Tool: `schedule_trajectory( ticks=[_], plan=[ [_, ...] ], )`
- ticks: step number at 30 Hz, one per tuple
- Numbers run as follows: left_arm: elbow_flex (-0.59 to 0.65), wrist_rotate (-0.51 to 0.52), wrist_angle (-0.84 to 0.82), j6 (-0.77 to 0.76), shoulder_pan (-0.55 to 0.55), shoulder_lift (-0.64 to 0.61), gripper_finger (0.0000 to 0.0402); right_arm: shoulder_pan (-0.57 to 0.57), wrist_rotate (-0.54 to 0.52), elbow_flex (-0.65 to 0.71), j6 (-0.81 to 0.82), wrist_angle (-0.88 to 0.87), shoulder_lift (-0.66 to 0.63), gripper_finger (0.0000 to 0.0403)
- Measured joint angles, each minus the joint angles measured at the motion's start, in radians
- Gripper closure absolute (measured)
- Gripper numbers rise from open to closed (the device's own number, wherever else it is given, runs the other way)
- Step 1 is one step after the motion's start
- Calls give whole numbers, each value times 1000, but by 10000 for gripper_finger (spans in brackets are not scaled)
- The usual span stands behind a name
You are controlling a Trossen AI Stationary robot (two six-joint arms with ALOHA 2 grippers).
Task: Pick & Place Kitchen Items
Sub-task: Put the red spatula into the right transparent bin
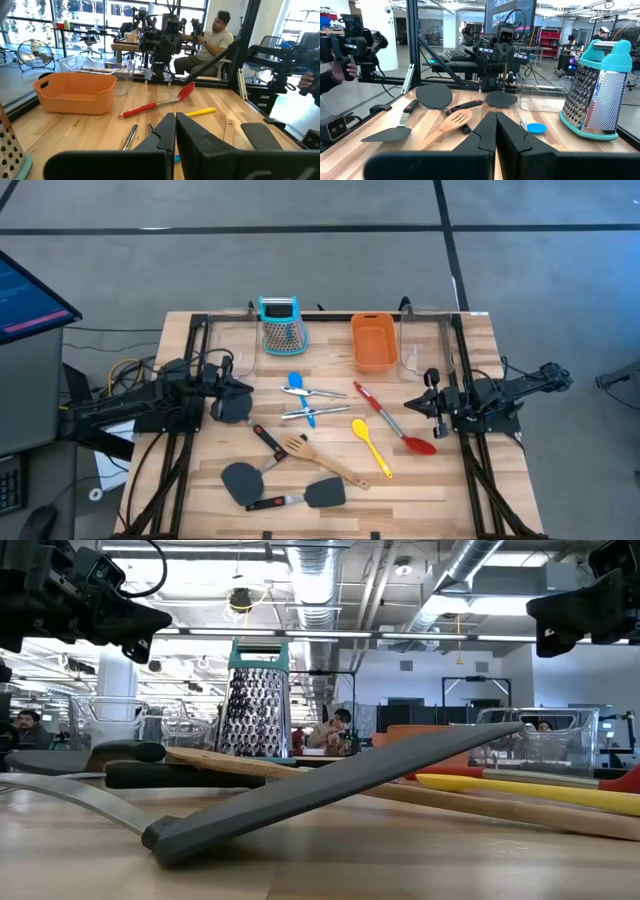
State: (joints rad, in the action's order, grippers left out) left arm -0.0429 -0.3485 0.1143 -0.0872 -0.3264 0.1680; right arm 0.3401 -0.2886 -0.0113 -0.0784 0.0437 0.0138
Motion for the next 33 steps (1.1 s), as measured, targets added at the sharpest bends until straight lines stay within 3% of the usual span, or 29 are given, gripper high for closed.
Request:
schedule_trajectory(
  ticks=[33],
  plan=[
    [0, 0, 23, 0, 0, 0, 399, 0, -1, 0, -26, 1, 0, 403]
  ],
)
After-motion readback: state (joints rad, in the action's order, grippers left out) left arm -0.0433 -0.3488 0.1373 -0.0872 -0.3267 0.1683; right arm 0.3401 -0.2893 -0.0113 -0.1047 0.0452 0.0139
